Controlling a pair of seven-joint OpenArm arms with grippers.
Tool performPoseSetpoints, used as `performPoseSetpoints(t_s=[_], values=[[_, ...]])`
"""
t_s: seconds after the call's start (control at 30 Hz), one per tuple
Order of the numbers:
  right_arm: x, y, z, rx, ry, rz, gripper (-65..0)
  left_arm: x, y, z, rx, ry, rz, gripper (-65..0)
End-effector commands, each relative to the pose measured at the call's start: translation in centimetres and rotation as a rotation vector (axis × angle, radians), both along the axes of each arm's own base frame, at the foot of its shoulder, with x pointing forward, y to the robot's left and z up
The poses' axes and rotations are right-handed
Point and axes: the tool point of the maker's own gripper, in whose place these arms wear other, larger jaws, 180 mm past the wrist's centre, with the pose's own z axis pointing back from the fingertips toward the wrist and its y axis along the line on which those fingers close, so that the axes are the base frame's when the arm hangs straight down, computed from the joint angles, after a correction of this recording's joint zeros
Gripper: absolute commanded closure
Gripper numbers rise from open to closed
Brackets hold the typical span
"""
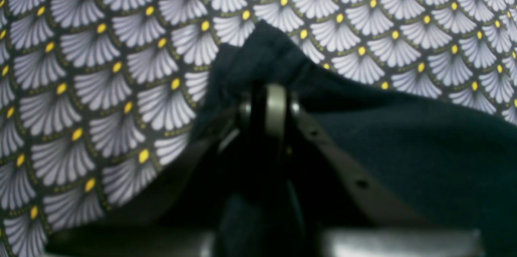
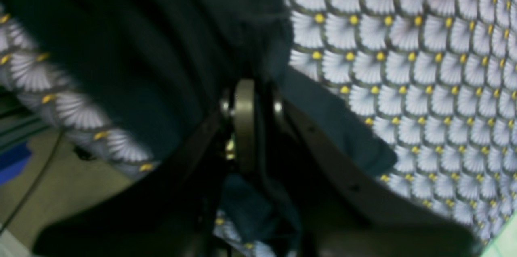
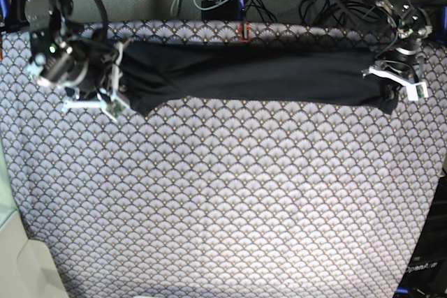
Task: Fold the T-shirt properly
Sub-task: 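Pull the strip end back toward the robot with the right gripper, then straighten the strip end with the right gripper along the table edge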
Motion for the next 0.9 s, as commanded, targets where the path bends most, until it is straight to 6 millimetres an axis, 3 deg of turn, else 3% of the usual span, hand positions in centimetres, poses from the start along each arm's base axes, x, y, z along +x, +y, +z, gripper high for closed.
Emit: performPoseSetpoints(t_s=[0.0,0.33,0.47,0.63,0.87], values=[[-0.2,0.1,0.6,0.013,-0.026,0.018,-3.4,-2.9,1.4,-2.2,0.041,0.18,0.03,-4.7],[-5.1,1.5,0.2,0.183,-0.047,0.115,-3.3,-3.3,1.4,-2.4,0.044,0.191,0.029,-4.7],[-6.0,1.3,0.4,0.214,-0.055,0.136,-3.2,-3.5,1.5,-2.4,0.047,0.191,0.03,-4.7],[-5.6,0.2,0.7,0.2,-0.074,0.129,-3.2,-3.5,1.6,-2.4,0.046,0.193,0.03,-4.7],[-2.4,-3.5,2.3,0.139,-0.166,0.046,-3.1,-3.6,1.6,-2.4,0.047,0.194,0.03,-4.7]])
